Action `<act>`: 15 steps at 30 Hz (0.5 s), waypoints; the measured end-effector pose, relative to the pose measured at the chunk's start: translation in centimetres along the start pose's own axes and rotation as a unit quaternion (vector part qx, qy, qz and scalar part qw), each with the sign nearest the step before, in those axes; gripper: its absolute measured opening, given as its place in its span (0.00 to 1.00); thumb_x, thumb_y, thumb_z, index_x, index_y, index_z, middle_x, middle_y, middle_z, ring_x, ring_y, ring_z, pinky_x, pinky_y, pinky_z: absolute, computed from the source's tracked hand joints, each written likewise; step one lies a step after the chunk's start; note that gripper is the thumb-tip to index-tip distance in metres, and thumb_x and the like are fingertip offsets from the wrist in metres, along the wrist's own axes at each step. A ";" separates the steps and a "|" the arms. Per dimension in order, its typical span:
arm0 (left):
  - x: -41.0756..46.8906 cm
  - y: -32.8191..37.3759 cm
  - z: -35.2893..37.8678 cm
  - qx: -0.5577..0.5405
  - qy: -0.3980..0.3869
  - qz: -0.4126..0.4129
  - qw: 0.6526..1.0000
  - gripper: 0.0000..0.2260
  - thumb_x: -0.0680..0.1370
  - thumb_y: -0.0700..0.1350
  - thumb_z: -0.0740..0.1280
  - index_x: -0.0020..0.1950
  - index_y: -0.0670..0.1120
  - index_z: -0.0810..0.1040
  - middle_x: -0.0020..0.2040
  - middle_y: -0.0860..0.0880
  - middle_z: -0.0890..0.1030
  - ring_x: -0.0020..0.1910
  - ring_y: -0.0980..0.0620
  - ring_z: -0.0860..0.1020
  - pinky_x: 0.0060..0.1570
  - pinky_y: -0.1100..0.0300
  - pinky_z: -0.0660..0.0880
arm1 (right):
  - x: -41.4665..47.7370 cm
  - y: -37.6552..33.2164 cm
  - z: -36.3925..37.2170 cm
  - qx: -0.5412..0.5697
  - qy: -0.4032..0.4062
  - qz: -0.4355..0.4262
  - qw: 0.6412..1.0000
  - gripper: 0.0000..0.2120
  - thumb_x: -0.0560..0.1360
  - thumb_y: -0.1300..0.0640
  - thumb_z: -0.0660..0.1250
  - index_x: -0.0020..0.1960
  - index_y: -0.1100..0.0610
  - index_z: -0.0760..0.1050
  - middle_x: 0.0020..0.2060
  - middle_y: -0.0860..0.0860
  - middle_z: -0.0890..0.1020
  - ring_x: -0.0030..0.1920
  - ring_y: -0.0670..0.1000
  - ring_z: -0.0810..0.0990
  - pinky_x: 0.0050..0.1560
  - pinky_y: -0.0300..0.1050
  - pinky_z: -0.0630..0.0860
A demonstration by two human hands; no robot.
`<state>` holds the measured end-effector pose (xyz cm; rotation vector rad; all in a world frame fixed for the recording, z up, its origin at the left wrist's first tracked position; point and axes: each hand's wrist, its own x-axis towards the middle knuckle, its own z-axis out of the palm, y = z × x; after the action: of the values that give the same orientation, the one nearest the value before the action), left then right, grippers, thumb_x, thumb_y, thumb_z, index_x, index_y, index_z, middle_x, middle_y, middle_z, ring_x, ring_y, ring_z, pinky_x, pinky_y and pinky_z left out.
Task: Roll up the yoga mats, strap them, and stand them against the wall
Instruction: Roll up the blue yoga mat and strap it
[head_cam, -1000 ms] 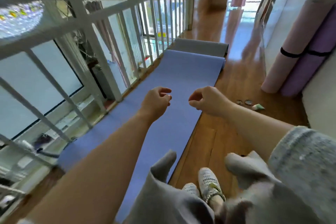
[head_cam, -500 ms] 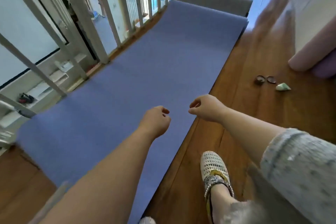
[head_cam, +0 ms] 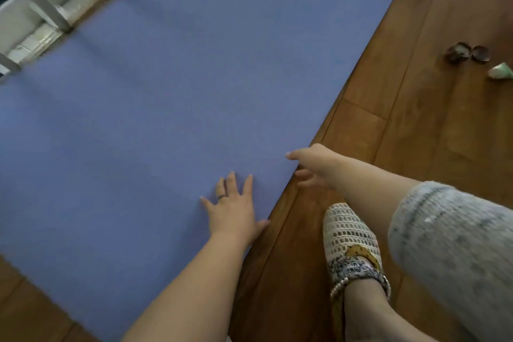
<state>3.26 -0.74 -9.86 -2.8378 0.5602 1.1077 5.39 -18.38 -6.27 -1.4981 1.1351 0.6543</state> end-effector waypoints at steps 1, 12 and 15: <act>0.0 0.1 0.3 0.009 -0.002 0.003 1.000 0.47 0.73 0.67 0.64 0.78 0.53 0.36 0.78 0.44 0.38 0.77 0.41 0.41 0.68 0.31 0.52 | 0.4 0.1 0.3 0.033 0.001 0.004 0.999 0.25 0.79 0.58 0.65 0.73 0.61 0.61 0.72 0.56 0.66 0.66 0.59 0.72 0.58 0.54 0.74; -1.7 1.5 -3.6 -0.106 -0.029 -0.066 0.992 0.36 0.80 0.56 0.56 0.77 0.53 0.35 0.78 0.38 0.42 0.75 0.33 0.51 0.65 0.39 0.65 | -1.0 -3.6 0.4 0.036 0.102 -0.137 0.985 0.08 0.76 0.63 0.67 0.54 0.63 0.76 0.53 0.60 0.81 0.53 0.59 0.80 0.58 0.57 0.77; -2.7 1.4 -8.8 -0.167 0.002 -0.067 0.984 0.28 0.81 0.51 0.52 0.79 0.52 0.44 0.73 0.35 0.61 0.68 0.34 0.66 0.64 0.45 0.66 | -4.6 -6.5 -0.8 0.017 0.078 -0.199 0.977 0.03 0.77 0.60 0.66 0.44 0.57 0.75 0.46 0.57 0.81 0.48 0.57 0.81 0.52 0.53 0.79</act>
<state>6.58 -2.70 -1.40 -3.0971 0.1915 1.2788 9.37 -18.06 0.70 -1.7064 0.9167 0.2451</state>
